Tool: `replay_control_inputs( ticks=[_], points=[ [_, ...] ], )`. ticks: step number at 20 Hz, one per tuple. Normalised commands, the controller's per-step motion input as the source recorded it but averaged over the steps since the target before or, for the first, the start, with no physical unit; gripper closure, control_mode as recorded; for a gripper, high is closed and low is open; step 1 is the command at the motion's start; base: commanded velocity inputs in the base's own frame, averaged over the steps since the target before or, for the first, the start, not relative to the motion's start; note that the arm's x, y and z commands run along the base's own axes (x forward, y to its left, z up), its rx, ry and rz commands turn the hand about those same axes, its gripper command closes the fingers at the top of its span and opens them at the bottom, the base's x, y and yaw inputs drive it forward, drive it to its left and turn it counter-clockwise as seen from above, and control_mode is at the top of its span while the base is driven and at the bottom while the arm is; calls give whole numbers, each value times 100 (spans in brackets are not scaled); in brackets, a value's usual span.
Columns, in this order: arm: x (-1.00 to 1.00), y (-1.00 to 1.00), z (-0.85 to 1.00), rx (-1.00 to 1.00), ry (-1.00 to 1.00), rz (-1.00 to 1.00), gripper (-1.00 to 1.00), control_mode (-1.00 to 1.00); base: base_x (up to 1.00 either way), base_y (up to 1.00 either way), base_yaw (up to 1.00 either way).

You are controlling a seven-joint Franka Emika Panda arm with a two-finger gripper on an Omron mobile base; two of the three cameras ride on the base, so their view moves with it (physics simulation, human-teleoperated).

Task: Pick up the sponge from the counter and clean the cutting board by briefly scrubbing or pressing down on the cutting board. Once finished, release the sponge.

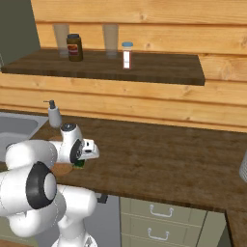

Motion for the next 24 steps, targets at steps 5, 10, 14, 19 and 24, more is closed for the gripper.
replay_control_inputs(
  ticks=[5, 10, 14, 19, 24],
  points=[
    [0, -85, 2, 0, 0, 5, 100, -100, 0, 0, 0],
    [6, -38, 0, -6, 0, 1, -100, -100, 0, 0, 0],
    [0, -2, 2, 11, 0, 0, -100, -100, 0, 0, 0],
    [-13, 0, 20, 1, -6, 4, -100, -100, 0, 0, 0],
    [-34, 2, 76, 2, -4, 6, -100, -100, 0, 0, 0]
  ],
)
